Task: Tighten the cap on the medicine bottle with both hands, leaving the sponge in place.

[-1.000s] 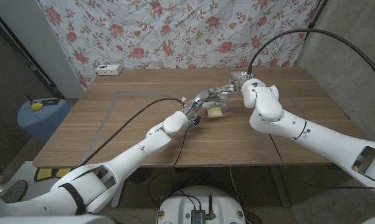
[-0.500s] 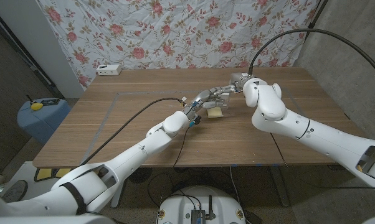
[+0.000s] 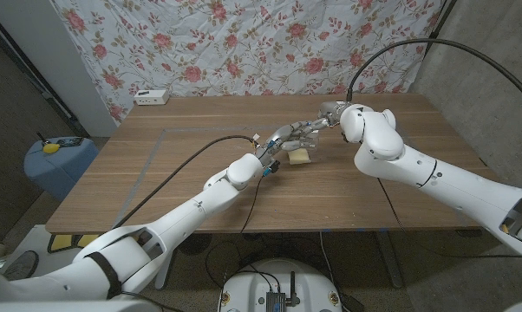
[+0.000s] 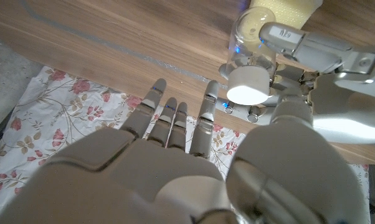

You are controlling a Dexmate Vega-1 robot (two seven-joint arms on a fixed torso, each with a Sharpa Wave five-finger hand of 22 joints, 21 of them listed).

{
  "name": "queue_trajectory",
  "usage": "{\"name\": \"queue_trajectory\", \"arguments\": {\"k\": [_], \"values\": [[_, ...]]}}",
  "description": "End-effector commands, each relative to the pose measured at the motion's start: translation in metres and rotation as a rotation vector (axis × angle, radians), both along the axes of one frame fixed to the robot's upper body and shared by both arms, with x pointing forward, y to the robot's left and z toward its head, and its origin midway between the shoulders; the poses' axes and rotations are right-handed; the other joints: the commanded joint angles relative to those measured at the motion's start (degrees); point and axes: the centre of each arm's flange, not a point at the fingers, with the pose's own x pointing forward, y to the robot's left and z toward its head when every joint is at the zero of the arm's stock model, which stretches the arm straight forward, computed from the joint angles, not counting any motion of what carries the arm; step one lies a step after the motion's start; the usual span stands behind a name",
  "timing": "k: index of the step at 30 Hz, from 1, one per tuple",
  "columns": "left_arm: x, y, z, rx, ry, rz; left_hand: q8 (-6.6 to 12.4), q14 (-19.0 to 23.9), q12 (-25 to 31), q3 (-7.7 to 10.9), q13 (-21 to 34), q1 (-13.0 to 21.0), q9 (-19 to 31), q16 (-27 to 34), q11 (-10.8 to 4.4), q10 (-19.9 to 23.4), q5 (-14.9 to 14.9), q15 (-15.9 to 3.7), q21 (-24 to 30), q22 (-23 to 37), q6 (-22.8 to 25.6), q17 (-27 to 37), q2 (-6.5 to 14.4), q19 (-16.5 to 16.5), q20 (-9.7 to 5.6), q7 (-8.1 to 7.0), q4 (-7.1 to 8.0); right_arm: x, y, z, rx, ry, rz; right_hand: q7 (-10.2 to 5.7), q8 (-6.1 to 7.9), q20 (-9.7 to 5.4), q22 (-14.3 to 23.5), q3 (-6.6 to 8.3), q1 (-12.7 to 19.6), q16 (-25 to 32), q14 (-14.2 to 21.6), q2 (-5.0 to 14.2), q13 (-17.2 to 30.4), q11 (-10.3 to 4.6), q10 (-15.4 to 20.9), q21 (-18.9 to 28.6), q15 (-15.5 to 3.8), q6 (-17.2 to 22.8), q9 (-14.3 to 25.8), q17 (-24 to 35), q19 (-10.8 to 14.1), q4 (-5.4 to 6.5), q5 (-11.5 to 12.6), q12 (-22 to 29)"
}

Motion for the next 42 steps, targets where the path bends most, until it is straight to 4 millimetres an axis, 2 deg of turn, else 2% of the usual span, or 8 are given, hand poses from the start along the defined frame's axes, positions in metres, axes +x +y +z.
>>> {"name": "queue_trajectory", "arguments": {"k": [1, 3, 9, 16, 28, 34, 42], "values": [[0.003, 0.002, 0.002, 0.002, 0.006, 0.003, 0.01, 0.2, 0.3, 0.4, 0.3, -0.1, 0.2, 0.1, -0.02, 0.5, 0.5, -1.2, -0.2, 0.3, 0.1, 0.1, 0.3, -0.4, -0.13, -0.24, 0.1, -0.002, -0.002, 0.007, 0.003, 0.051, 0.044, -0.3, -0.38, 0.22, 0.1, 0.64, 2.1, 0.0, -1.2, 0.15, 0.2, 0.03, -1.8, -0.1, 0.39, -2.9, 0.0, 0.0, -0.7, -1.11, 0.1, 0.0], [0.003, 0.002, 0.002, 0.003, 0.005, 0.004, 0.01, 0.1, 0.3, 0.42, 0.3, -0.1, 0.2, 0.1, -0.1, 0.6, 0.5, -1.25, -0.2, 0.3, 0.1, 0.1, 0.3, -0.4, -0.24, -0.27, 0.09, -0.003, -0.002, 0.008, 0.005, 0.058, 0.052, -0.53, -0.6, 0.56, 0.1, 1.32, 3.6, 0.1, -2.1, 0.53, 0.2, -0.15, -2.9, -0.1, 0.81, -5.1, -0.1, 0.0, -1.3, -1.64, -0.1, 0.1], [0.003, 0.005, 0.002, 0.002, 0.003, 0.005, -0.01, 0.0, 0.3, 0.41, 0.3, -0.2, 0.2, 0.1, -0.06, 0.6, 0.5, -1.29, -0.2, 0.3, 0.1, 0.2, 0.3, -0.4, -0.29, -0.34, 0.07, -0.006, 0.0, 0.012, 0.007, 0.077, 0.07, -0.56, -0.69, 0.99, 0.1, 2.34, 5.7, 0.0, -3.5, 0.92, 0.3, -0.06, -4.6, -0.1, 1.71, -7.8, -0.3, 0.0, -2.2, -2.25, -0.9, 0.1], [0.003, 0.005, 0.002, 0.004, 0.002, 0.001, -0.01, -0.1, 0.3, 0.45, 0.3, -0.1, 0.2, 0.1, -0.1, 0.5, 0.5, -1.37, -0.2, 0.3, 0.1, 0.2, 0.3, -0.4, -0.27, -0.28, 0.05, -0.009, 0.003, 0.017, 0.001, 0.08, 0.083, -0.82, -0.44, 1.4, 0.0, 3.51, 8.0, 0.1, -4.5, 1.49, 0.3, -0.14, -5.8, -0.1, 2.3, -9.3, -0.4, 0.0, -2.9, -2.72, -1.8, 0.2], [0.004, 0.006, 0.005, 0.013, -0.001, -0.002, -0.02, 0.0, 0.3, 0.47, 0.3, -0.2, 0.2, 0.2, 0.05, 0.5, 0.5, -1.21, -0.1, 0.3, 0.1, 0.2, 0.3, -0.4, -0.27, -0.32, 0.05, -0.008, 0.005, 0.019, 0.002, 0.081, 0.09, -3.18, 1.37, 1.64, 0.0, 6.03, 13.0, 0.7, -4.3, 2.32, 0.3, -0.42, -5.8, 0.3, 2.17, -6.3, -0.6, -0.1, -2.8, -3.35, -3.4, 0.8], [0.004, 0.005, 0.005, 0.011, 0.0, -0.004, 0.0, 0.0, 0.3, 0.46, 0.3, -0.2, 0.2, 0.2, -0.02, 0.6, 0.5, -1.45, -0.1, 0.3, 0.1, 0.2, 0.3, -0.4, -0.26, -0.33, 0.05, -0.006, 0.005, 0.02, 0.005, 0.082, 0.089, -3.61, 2.03, 1.49, 0.0, 7.05, 15.0, 0.8, -4.2, 2.63, 0.3, -0.77, -5.2, 0.5, 1.92, -4.7, -0.7, -0.1, -2.5, -3.37, -3.9, 1.2], [0.004, 0.006, 0.004, 0.008, 0.001, -0.001, -0.01, 0.0, 0.4, 0.48, 0.3, -0.2, 0.2, 0.2, -0.06, 0.8, 0.5, -1.43, -0.1, 0.3, 0.1, 0.2, 0.3, -0.4, -0.23, -0.32, 0.0, -0.002, 0.005, 0.02, 0.013, 0.09, 0.095, -3.94, 2.8, 1.23, 0.0, 7.76, 16.1, 1.1, -3.6, 2.8, 0.3, -1.07, -4.3, 0.7, 1.4, -2.5, -0.8, 0.0, -2.0, -3.02, -4.4, 1.5]]}}
